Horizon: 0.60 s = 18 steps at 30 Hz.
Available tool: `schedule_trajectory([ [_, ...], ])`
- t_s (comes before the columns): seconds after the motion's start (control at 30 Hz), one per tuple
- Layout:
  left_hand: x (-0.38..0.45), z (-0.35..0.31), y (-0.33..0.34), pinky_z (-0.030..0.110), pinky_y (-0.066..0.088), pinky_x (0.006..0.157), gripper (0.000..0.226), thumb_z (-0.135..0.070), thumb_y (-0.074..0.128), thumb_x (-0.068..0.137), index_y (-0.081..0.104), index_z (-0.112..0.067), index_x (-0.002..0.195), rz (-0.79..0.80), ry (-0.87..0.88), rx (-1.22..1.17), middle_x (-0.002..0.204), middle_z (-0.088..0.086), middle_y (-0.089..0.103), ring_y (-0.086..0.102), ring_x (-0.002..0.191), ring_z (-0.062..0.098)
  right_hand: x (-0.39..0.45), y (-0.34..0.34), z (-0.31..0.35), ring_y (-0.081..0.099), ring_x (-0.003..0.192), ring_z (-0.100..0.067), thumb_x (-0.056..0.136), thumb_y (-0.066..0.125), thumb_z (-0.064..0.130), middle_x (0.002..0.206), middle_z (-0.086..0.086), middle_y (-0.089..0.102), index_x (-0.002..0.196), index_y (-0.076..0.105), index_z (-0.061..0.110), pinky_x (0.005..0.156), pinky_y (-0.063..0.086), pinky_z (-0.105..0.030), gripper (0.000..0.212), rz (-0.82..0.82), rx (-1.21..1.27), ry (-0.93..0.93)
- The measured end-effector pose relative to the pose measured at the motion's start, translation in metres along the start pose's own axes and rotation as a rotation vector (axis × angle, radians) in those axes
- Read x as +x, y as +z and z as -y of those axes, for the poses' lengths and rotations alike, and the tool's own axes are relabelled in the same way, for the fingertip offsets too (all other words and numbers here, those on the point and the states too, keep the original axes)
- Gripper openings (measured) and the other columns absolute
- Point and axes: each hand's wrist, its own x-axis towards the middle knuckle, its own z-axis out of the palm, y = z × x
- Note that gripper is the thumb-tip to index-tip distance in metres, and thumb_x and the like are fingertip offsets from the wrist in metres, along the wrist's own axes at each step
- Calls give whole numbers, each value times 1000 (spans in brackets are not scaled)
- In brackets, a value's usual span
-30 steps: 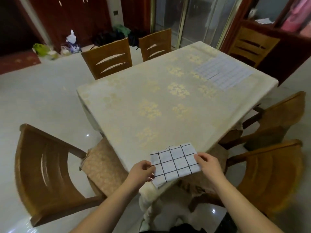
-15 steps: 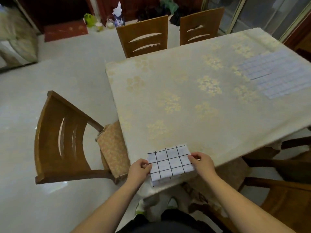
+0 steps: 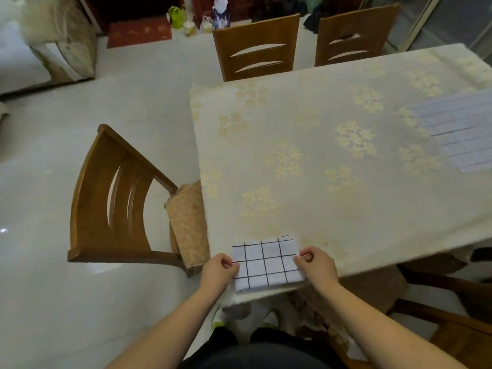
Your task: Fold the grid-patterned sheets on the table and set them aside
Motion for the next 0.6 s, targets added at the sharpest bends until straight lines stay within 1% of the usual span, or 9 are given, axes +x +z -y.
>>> schedule_trajectory([
  [0.07,1,0,0,25,44,58,20,-24,76,80,57,-18,74,-7,-13,14,65,-2,60,55,59,12,-1,1,-1,57,72,-8,85,70,29,77,6,65,93,63,21,57,39,-20,14,4,4,3],
  [0.17,2,1,1,22,40,56,20,-24,76,79,57,-19,74,-20,1,58,65,-4,58,52,59,9,-3,1,-3,58,73,-10,85,71,29,78,3,64,95,61,20,56,38,-19,17,-4,9,16],
  [0.23,2,1,3,23,39,55,20,-24,76,79,57,-19,74,-14,5,77,64,-5,56,50,58,9,-3,1,-5,58,73,-10,85,71,28,78,3,64,95,61,20,56,37,-19,17,-5,15,15],
  [0.43,-2,-2,5,24,40,56,18,-25,73,81,57,-19,75,-28,4,108,68,-3,57,50,62,11,1,-2,-4,59,74,-10,84,70,28,79,5,66,94,64,19,58,41,-22,14,-31,58,-10],
  [0.5,-5,-3,5,24,40,58,16,-27,71,83,58,-19,78,-46,5,98,70,-3,58,51,64,12,0,-1,-4,59,76,-10,86,68,29,81,6,65,96,63,19,61,42,-25,15,-30,50,-16],
  [0.6,-11,-6,1,27,42,62,16,-32,62,90,59,-16,85,-90,-1,101,72,-3,58,53,67,12,-5,2,-4,58,77,-13,93,59,33,85,7,62,100,60,19,64,43,-28,16,-71,19,-26],
])
